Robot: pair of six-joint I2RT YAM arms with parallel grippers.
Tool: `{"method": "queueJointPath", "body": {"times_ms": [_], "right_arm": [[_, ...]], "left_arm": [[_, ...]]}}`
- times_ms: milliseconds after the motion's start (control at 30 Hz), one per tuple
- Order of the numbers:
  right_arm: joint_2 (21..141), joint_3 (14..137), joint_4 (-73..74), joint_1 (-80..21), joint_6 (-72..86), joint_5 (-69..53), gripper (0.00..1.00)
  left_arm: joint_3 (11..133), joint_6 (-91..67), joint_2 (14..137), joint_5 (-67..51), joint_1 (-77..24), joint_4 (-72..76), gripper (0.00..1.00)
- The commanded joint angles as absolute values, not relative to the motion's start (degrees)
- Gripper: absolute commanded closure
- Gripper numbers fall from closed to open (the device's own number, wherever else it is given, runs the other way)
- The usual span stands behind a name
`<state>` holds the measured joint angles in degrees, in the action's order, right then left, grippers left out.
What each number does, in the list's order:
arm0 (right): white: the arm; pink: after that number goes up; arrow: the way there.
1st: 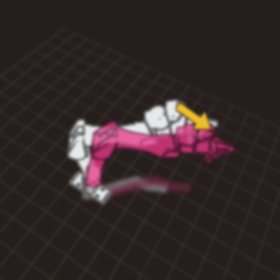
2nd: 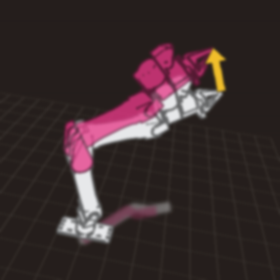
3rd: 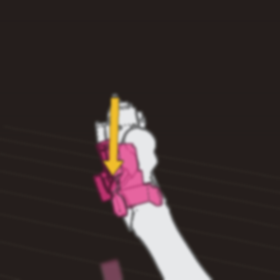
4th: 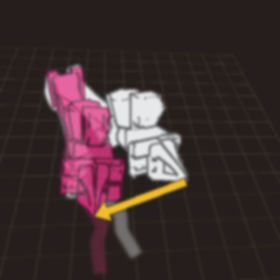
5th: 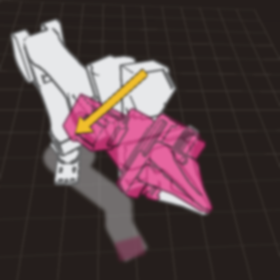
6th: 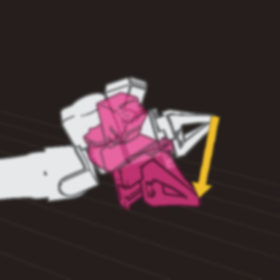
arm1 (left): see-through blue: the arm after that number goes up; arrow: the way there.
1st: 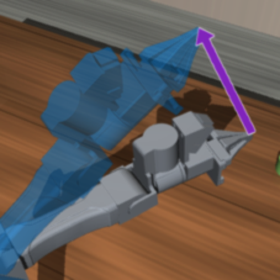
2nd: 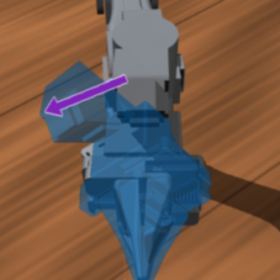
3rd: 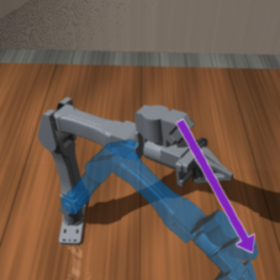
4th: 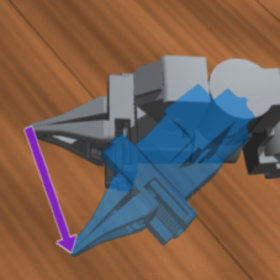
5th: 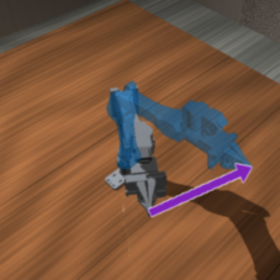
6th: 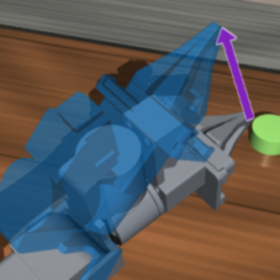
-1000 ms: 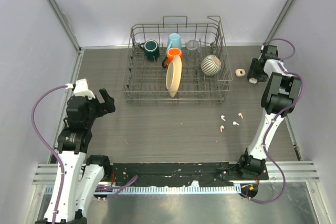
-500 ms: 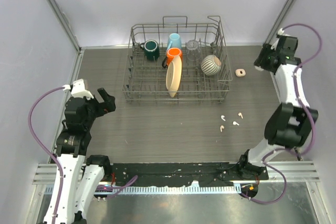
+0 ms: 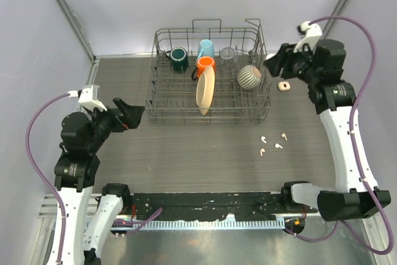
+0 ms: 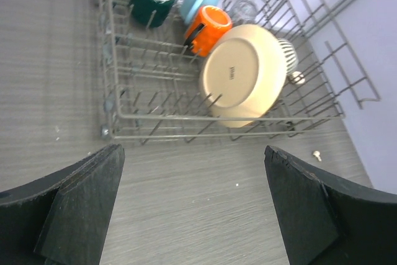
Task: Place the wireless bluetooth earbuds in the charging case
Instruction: Pick up the charging case at the center of the board.
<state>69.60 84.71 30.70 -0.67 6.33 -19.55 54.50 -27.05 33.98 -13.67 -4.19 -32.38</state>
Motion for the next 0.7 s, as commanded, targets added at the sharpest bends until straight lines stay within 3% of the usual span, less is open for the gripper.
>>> {"method": "queueJointPath", "body": {"times_ms": [0,300,500,667], "right_arm": [[63.0,84.6,30.2,-8.5,-1.6,-21.4,0.99],[56.5,74.5,29.5,-30.7,-14.5,-14.5,0.99],[60.7,71.6,30.2,-49.4,-21.2,5.0,0.99],[61.2,68.3,25.8,-55.0,-25.1,9.3,0.99]], "left_arm": [[59.4,-28.0,35.8,-22.8,-4.5,-33.5,0.00],[62.9,-32.3,42.5,-40.2,-4.4,-30.9,0.00],[61.6,-36.6,44.1,-45.5,-4.4,-25.8,0.00],[60.5,-37.4,45.4,-50.7,-4.4,-24.3,0.00]]}}
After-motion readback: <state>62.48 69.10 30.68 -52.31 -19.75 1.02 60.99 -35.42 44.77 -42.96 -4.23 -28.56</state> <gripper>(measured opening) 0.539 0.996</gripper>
